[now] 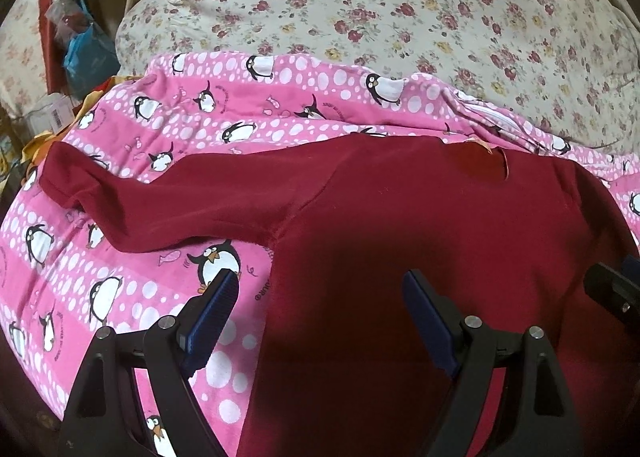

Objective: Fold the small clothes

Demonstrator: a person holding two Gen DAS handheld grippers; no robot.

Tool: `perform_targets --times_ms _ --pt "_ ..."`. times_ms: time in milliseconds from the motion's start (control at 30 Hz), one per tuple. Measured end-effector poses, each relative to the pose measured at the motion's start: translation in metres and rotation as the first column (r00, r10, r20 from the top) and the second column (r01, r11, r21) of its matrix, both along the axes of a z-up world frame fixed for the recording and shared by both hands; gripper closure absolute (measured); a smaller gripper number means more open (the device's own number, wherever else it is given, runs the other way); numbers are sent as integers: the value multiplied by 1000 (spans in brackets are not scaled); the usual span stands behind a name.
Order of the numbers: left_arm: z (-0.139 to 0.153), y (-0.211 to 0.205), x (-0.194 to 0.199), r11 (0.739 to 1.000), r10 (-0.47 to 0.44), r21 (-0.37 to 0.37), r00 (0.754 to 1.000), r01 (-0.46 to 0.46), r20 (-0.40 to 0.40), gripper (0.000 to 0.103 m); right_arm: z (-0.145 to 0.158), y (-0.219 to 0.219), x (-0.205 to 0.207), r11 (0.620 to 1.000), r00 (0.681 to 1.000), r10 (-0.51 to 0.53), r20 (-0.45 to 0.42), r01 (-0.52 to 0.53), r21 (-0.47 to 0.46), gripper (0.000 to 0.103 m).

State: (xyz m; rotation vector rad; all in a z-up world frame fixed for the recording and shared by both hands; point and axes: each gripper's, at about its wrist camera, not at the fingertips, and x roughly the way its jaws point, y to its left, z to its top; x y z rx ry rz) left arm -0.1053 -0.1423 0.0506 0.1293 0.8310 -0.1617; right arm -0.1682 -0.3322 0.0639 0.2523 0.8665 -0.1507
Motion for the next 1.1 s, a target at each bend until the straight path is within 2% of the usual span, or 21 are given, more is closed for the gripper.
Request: perform_targets --times_ms 300,767,1100 --pt "0 3 1 1000 -1 -28 1000 0 -19 36 -3 5 1 1000 1000 11 -21 -12 -26 0" --pt "14 3 -9 1000 -6 -30 999 7 53 36 -7 4 -1 1000 999 1 -38 -2 -31 0" --pt "15 5 -9 999 5 -39 999 -3 50 36 -8 9 -2 999 999 4 -44 -5 -36 0"
